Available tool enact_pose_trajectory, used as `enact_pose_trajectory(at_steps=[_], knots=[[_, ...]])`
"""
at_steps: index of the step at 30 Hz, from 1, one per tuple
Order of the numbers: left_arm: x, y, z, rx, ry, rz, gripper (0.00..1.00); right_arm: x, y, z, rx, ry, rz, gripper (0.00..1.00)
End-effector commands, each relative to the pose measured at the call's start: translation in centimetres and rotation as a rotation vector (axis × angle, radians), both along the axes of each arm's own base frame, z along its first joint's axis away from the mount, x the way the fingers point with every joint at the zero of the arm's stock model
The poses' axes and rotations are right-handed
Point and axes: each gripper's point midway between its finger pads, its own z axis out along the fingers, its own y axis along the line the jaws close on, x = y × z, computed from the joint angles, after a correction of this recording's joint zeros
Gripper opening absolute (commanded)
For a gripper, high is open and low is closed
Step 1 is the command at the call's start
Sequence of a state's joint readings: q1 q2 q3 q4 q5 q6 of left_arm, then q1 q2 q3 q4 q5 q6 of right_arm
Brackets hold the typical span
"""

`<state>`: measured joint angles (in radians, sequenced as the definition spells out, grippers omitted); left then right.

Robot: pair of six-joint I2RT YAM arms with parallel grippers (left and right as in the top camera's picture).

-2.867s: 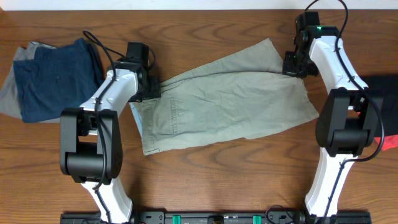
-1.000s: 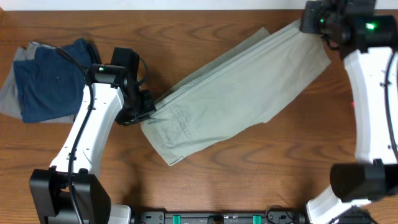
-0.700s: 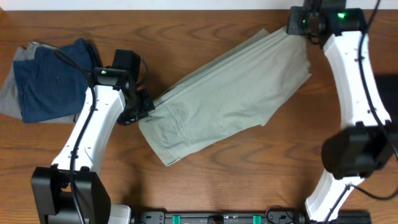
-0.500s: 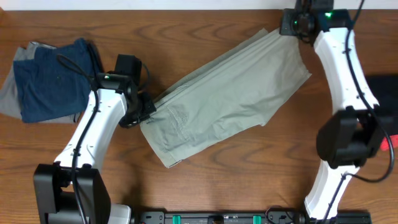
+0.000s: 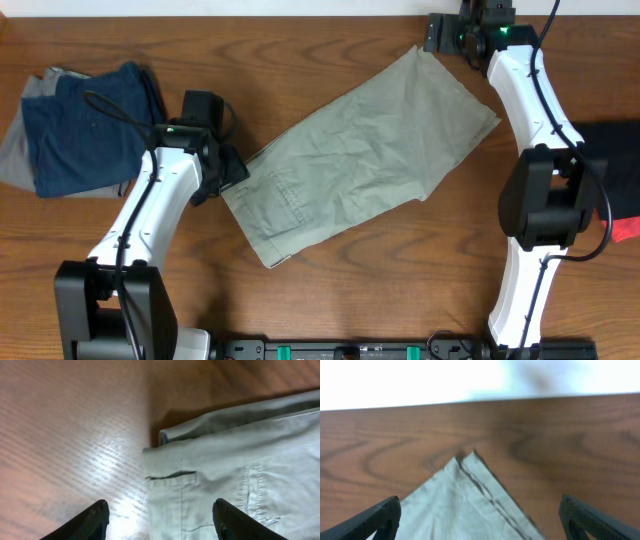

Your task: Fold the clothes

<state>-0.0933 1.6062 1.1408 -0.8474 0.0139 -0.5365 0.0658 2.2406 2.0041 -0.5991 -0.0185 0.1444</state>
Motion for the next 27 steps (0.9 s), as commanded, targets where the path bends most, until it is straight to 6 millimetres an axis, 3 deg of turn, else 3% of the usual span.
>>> enact_pose_trajectory(at_steps=[1, 2, 5, 12, 20, 24, 27], knots=[[-1.0, 0.6, -0.1, 0.023, 0.034, 0.014, 0.86, -1.2, -0.9, 1.9, -0.008, 0.012, -0.013, 0.99], [-1.5, 0.5, -0.2, 0.017, 0.054, 0.015, 0.93, -2.0, -1.0, 1.9, -0.009, 0.04, -0.015, 0.99], [-2.2, -0.4, -0.5, -0.034, 0.085, 0.007, 0.99, -4.3, -1.1, 1.0, -0.016, 0.14, -0.014, 0.99], [-3.0, -2.6, -3.0, -0.167, 0.086, -0.017, 1.0, -8.8, -2.2, -1.2, -0.04, 0.346, -0.033, 0.99], [-4.2, -3.8, -6.5, -0.242, 0.072, -0.032, 0.99, -10.7, -3.8, -1.9, -0.059, 0.429, -0.065, 0.99], [-3.9, -5.9, -7.4, -0.364, 0.034, -0.062, 1.0, -10.9, -3.8, -2.0, -0.059, 0.439, -0.066, 0.99], [-3.4, -8.0, -8.1, -0.463, -0.008, -0.109, 0.88, -11.0, -3.9, -2.0, -0.059, 0.442, -0.066, 0.99]])
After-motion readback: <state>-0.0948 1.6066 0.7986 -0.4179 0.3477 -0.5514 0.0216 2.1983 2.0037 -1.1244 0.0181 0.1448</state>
